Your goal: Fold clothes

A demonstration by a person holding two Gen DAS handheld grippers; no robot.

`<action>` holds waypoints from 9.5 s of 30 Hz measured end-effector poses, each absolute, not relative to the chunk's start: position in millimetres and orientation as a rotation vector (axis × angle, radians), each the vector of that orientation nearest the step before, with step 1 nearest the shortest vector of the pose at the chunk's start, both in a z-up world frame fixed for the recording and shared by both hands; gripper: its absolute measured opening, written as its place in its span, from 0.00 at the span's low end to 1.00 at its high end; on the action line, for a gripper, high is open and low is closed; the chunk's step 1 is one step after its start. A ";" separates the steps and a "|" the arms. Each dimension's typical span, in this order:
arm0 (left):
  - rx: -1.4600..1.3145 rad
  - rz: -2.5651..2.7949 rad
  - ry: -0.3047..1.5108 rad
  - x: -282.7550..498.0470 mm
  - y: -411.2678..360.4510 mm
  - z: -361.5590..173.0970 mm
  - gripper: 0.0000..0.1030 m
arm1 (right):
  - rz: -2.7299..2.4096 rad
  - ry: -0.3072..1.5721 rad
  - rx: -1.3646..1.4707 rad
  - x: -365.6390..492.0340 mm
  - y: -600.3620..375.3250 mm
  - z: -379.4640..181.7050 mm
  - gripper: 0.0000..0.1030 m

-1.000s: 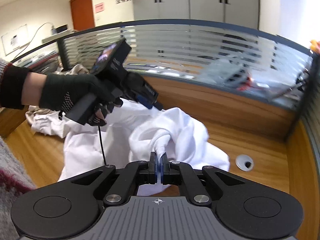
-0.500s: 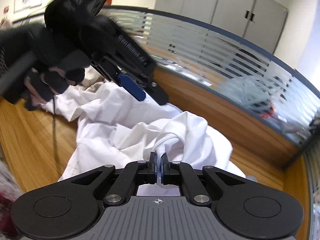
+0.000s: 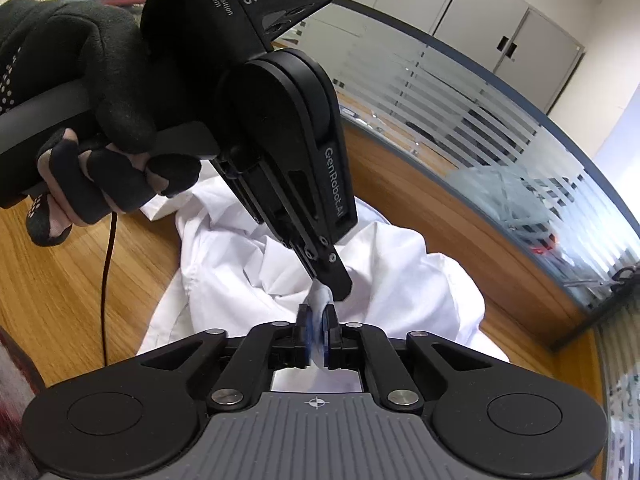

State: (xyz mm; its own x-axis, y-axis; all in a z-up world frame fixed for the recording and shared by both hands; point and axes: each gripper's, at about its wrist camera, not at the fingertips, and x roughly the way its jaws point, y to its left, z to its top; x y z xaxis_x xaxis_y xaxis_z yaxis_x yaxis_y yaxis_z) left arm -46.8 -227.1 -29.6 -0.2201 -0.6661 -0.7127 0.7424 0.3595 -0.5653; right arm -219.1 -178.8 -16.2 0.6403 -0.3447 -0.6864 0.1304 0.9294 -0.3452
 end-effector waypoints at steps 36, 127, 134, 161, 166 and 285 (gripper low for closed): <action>0.225 -1.257 1.051 -63.1 -207.1 -35.0 0.01 | -0.516 0.780 -0.004 -218.1 -294.3 -5.8 0.17; -0.017 -1.236 1.116 -42.5 -156.9 -28.7 0.01 | -0.541 0.525 1.380 -265.7 -459.1 -147.6 0.03; -0.142 -1.221 1.109 -25.4 -106.1 -3.2 0.01 | -0.638 0.499 1.228 -247.9 -452.6 -124.8 0.02; -0.314 -0.699 1.210 21.2 127.3 -60.7 0.03 | -0.745 0.642 0.650 -205.3 -434.6 -68.3 0.03; -0.297 -0.659 1.192 19.4 139.8 -61.0 0.57 | -0.704 0.640 0.661 -222.7 -427.0 -57.7 0.03; -0.295 -0.782 0.794 -51.0 65.2 161.7 0.02 | -0.365 0.241 1.000 -492.6 -363.8 145.0 0.07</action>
